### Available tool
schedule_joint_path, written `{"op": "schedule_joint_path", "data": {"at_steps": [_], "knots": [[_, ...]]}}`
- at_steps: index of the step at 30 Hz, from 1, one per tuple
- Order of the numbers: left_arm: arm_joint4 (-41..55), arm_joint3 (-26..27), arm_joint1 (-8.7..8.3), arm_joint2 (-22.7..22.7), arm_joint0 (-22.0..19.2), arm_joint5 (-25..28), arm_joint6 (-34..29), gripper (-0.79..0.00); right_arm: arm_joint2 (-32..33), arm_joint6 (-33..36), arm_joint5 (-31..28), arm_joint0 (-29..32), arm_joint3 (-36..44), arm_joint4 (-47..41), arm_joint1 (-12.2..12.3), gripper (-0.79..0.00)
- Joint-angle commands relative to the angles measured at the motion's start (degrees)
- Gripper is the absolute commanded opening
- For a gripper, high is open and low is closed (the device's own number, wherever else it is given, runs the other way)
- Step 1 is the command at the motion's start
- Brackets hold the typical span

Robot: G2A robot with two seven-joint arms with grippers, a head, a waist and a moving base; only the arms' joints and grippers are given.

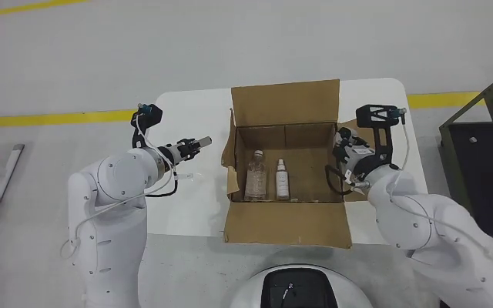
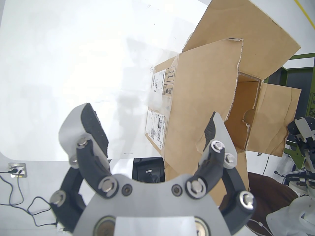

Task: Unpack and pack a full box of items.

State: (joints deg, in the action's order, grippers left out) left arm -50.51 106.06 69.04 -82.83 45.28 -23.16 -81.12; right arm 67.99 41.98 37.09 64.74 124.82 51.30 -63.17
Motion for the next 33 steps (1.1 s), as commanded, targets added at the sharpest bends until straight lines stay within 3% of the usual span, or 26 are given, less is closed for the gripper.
{"op": "schedule_joint_path", "data": {"at_steps": [1, 7, 16, 21, 33], "knots": [[0.0, 0.0, 0.0, 0.0, 0.0, 0.0, 0.0, 0.0, -1.16, -4.12, -1.39, 1.14, -0.49, 1.63, -0.18, -0.785], [0.0, 0.0, 0.0, 0.0, 0.0, 0.0, 0.0, 0.0, 0.83, -9.68, -1.75, 4.07, 1.91, 18.38, 0.4, -0.785], [0.0, 0.0, 0.0, 0.0, 0.0, 0.0, 0.0, 0.0, 16.93, -3.16, -8.6, 15.3, 8.47, 38.83, 2.21, -0.785], [0.0, 0.0, 0.0, 0.0, 0.0, 0.0, 0.0, 0.0, 24.17, 0.81, -14.63, 21.16, 9.83, 41.29, 2.49, -0.785], [0.0, 0.0, 0.0, 0.0, 0.0, 0.0, 0.0, 0.0, 24.17, 0.81, -14.63, 21.16, 9.83, 41.29, 2.49, -0.785]]}}
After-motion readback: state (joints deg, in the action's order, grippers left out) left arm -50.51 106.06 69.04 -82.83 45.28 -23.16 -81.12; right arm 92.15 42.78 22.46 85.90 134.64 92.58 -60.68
